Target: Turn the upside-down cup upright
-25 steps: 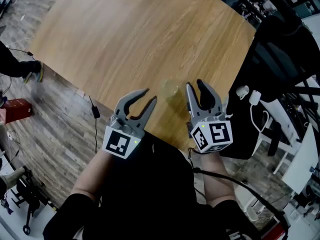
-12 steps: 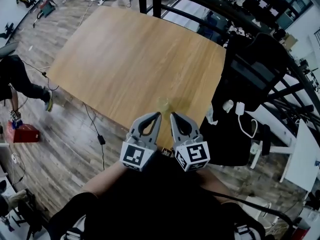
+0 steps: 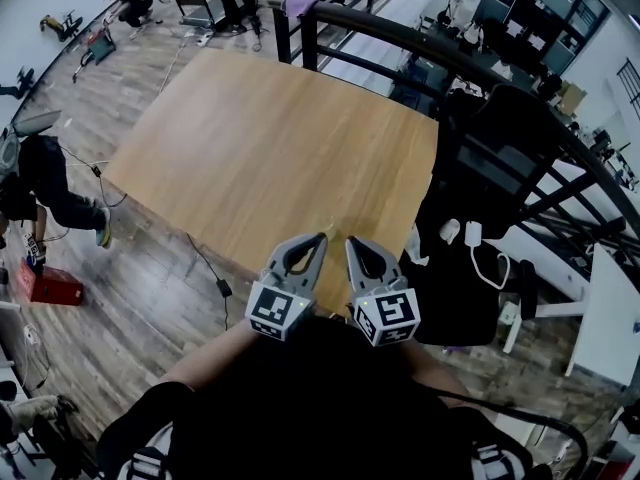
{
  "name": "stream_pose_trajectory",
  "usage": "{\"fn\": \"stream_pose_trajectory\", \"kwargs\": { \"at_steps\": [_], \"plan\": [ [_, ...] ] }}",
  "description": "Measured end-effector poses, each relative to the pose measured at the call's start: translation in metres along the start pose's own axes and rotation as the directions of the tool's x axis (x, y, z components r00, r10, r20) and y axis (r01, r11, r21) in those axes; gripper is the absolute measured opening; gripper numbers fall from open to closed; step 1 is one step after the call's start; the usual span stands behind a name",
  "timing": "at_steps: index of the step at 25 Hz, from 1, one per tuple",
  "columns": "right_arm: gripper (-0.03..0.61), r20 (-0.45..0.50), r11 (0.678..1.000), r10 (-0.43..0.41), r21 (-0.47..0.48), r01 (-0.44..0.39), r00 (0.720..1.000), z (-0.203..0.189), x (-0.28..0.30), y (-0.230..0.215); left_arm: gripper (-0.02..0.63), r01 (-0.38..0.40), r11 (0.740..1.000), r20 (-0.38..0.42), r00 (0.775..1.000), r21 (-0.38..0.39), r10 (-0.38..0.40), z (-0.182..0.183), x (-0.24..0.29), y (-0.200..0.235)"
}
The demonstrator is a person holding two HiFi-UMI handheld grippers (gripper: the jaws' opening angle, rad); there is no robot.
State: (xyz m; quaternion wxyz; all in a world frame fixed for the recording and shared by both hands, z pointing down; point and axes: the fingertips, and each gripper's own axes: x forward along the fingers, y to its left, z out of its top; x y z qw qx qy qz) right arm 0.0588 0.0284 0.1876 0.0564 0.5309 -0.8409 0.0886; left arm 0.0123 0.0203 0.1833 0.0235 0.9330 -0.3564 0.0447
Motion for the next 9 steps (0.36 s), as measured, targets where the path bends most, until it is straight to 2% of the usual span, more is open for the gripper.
{"fn": "stream_pose_trajectory", "kwargs": {
  "at_steps": [4,9],
  "plan": [
    [0.012,0.002,1.0,-0.001,-0.003,0.001,1.0,0.002,-0.002,-0.001,0.008,-0.031,0.999,0.009,0.999,-0.009,0.031,0.001,-0.003,0.004],
    [0.012,-0.044,1.0,-0.004,0.016,0.005,0.999,-0.01,-0.018,0.007,0.008,-0.055,0.996,0.001,0.998,-0.065,0.056,-0.008,-0.017,-0.006]
  ]
}}
